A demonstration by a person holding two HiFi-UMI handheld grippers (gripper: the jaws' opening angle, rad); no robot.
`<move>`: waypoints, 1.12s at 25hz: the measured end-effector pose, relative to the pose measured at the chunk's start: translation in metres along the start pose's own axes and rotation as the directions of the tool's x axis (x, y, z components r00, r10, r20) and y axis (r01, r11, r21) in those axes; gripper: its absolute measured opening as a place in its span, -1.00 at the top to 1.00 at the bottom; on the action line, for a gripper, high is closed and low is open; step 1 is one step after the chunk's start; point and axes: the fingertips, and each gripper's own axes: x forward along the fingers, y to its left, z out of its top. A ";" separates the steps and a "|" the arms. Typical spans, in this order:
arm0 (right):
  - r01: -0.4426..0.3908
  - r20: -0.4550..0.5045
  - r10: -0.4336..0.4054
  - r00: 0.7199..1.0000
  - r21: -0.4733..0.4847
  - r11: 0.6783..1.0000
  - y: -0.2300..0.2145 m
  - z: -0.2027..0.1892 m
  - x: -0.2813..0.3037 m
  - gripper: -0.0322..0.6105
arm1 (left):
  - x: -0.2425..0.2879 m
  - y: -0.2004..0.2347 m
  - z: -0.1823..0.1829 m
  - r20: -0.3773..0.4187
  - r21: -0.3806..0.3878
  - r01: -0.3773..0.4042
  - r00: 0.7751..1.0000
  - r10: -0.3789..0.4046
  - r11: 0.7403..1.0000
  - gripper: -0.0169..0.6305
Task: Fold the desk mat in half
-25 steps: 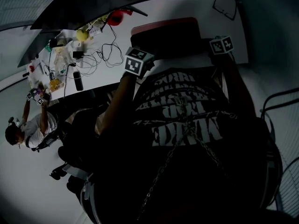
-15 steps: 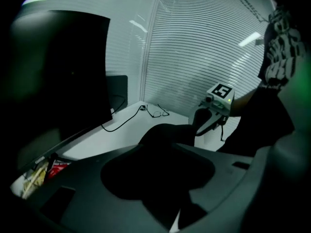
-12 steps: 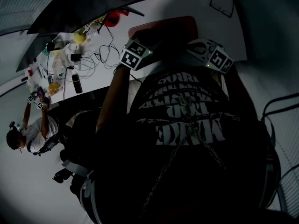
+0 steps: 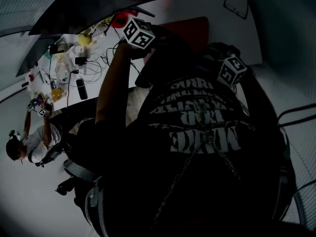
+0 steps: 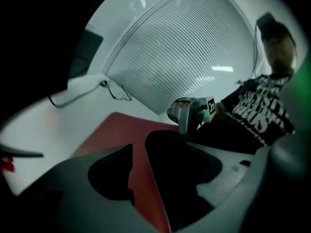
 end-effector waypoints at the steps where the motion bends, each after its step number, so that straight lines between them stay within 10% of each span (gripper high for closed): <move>1: -0.004 -0.002 0.004 1.000 0.000 1.000 0.001 -0.001 0.002 0.80 | 0.004 -0.001 -0.006 -0.004 -0.045 0.062 0.998 -0.062 0.997 0.03; 8: -0.006 -0.007 0.006 1.000 0.083 0.997 0.003 -0.010 0.003 0.80 | 0.018 -0.032 -0.018 0.023 -0.076 0.206 0.979 -0.204 0.976 0.23; 10: 0.003 -0.013 -0.001 1.000 0.122 0.993 0.003 -0.015 0.002 0.80 | 0.010 -0.046 -0.012 0.062 -0.040 0.190 0.980 -0.188 0.981 0.60; 16: 0.039 -0.047 -0.032 0.998 0.158 0.987 -0.009 -0.016 0.008 0.65 | -0.003 -0.070 -0.013 0.065 0.061 -0.138 0.989 0.134 0.989 0.81; 23: -0.034 -0.208 0.049 0.977 0.075 0.997 -0.026 -0.050 0.016 0.41 | -0.023 -0.116 -0.027 0.054 0.309 -0.379 0.923 0.382 0.872 0.82; 28: -0.017 -0.334 -0.014 0.943 -0.092 0.996 -0.054 -0.084 0.042 0.35 | -0.040 -0.143 -0.051 0.065 0.340 -0.450 0.887 0.457 0.826 0.82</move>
